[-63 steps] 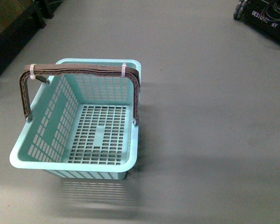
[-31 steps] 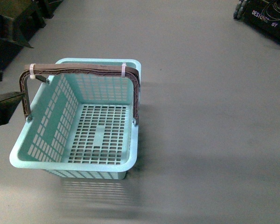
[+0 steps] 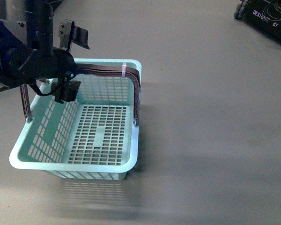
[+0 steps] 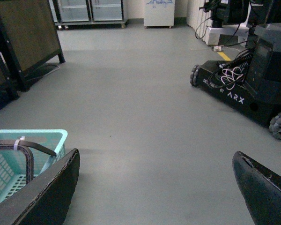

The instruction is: Pick mango and avocado into basket

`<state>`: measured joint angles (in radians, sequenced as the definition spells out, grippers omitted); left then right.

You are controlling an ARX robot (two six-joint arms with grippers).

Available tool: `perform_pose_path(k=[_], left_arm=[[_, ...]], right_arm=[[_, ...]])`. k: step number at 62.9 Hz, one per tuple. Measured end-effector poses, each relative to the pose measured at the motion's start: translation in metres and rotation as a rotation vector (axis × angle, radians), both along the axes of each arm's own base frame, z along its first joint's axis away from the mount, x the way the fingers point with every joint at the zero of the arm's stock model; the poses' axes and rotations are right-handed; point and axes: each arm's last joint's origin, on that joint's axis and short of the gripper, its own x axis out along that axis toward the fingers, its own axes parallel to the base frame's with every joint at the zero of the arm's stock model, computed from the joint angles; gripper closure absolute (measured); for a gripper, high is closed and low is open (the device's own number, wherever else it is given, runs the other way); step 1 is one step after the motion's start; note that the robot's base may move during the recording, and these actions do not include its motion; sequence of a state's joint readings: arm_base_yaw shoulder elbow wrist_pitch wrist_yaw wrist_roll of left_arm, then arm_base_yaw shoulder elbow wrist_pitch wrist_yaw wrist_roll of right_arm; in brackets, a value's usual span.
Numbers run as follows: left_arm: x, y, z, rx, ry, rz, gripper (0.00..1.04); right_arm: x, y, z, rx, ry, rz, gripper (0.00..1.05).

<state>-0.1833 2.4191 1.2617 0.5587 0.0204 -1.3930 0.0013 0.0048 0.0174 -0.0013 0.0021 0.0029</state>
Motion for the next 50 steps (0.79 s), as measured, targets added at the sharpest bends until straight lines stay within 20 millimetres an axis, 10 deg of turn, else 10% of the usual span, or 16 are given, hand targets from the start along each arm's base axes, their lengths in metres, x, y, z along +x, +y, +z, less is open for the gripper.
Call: perform_pose_path(k=[26, 41, 50], left_arm=[[0.004, -0.01, -0.009, -0.041, -0.001, 0.033, 0.82], [-0.02, -0.004, 0.017, -0.043, -0.011, 0.035, 0.89], [-0.055, 0.013, 0.068, -0.048, -0.071, 0.057, 0.89]], right_arm=[[0.0, 0.0, 0.0, 0.0, 0.0, 0.0, 0.09], [0.0, 0.0, 0.0, 0.0, 0.0, 0.0, 0.09], [0.0, 0.0, 0.0, 0.0, 0.0, 0.0, 0.09]])
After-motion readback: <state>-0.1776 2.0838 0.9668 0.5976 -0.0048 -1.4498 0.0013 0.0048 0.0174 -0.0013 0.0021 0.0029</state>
